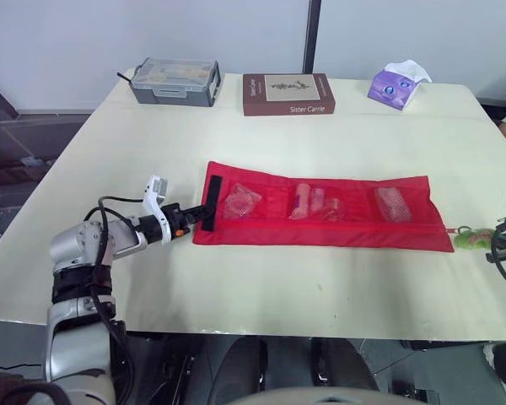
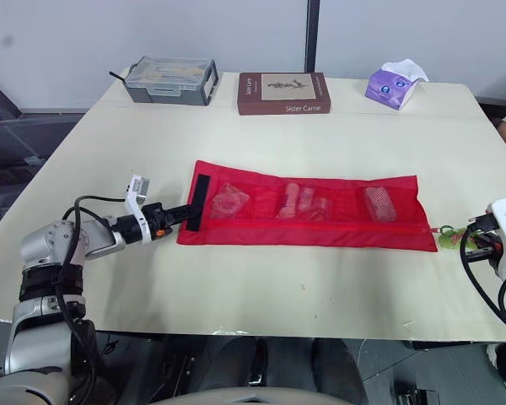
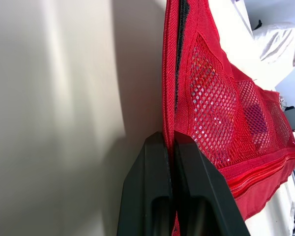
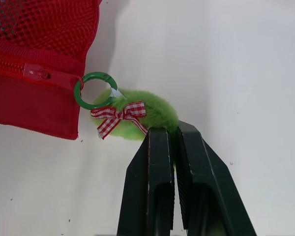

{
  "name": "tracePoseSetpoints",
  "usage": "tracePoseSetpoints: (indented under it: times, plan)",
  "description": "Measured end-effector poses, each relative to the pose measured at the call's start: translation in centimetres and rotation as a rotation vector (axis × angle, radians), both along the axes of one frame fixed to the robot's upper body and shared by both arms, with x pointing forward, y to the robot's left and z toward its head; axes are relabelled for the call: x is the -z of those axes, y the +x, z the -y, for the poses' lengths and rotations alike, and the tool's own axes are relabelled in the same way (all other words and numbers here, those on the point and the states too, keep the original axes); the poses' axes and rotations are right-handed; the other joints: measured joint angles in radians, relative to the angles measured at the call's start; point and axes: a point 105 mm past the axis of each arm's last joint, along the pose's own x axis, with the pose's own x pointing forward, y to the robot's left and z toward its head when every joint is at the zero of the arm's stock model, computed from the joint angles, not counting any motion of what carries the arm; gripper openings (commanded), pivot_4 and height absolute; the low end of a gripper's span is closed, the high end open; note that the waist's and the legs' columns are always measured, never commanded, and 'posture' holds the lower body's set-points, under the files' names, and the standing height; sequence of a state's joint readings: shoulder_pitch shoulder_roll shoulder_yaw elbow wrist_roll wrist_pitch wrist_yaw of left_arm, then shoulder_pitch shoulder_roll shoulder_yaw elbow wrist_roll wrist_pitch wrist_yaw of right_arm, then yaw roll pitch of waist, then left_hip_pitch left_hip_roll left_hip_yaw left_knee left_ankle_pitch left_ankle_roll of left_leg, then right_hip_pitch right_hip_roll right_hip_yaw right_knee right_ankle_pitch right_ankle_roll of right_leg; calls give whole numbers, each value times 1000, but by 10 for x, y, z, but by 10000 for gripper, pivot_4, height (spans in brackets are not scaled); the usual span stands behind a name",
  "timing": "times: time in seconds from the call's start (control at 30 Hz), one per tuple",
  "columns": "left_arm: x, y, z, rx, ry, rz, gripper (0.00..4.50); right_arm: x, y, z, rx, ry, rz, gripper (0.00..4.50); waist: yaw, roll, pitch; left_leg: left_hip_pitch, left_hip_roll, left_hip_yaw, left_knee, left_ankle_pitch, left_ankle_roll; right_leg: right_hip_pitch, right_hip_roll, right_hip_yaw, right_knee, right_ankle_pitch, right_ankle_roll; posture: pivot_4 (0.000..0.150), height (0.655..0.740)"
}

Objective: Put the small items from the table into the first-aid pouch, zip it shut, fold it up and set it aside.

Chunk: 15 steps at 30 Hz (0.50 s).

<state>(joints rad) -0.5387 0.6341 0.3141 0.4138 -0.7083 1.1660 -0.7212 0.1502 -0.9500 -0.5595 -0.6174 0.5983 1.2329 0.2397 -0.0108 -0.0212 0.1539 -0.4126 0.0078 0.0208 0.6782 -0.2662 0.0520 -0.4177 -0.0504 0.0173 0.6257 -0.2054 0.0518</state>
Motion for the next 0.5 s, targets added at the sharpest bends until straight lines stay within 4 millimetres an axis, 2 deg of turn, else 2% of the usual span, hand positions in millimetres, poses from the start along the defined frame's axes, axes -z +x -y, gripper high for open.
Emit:
tracePoseSetpoints:
  times: [0.23, 0.3, 0.33, 0.37, 0.4, 0.5]
  plan:
    - [1, -3, -10, -1, 80, 77, 0, 11, 1, -9, -37, 68, -24, 362, 0, 0, 0, 0, 0, 0, 0, 0, 0, 0, -4, 0, 0, 0, 0, 1500, 7400]
    - [-4, -3, -15, 3, 120, 139, 6755, 13, 1, -15, -64, 106, -21, 6751, -1, 0, 0, 0, 1, 0, 0, 0, 0, 0, -4, 0, 0, 0, 0, 1500, 7400]
    - [-6, -4, -17, 1, 139, 159, 8504, 14, 1, -15, -71, 111, -26, 8683, 0, 0, 0, 0, 1, 0, 0, 0, 0, 0, -4, 0, 0, 0, 0, 1500, 7400]
    - [-13, -5, -29, -17, 205, 214, 14961, 15, -3, -14, -81, 128, -30, 15256, 3, 0, 0, 0, 1, 0, -1, 0, 0, 0, -4, 0, 0, 0, -1, 1500, 7400]
    - [-13, -5, -29, -17, 205, 214, 16098, 15, -3, -14, -81, 128, -30, 16457, 3, 0, 0, 0, 1, 0, -1, 0, 0, 0, -4, 0, 0, 0, -1, 1500, 7400]
    - [-32, -6, -32, -9, 223, 296, 28041, 6, -9, -10, -85, 194, 14, 28857, 11, 0, 0, -1, 1, 0, -1, 0, 0, 0, -6, -1, -1, 0, 0, 1500, 7400]
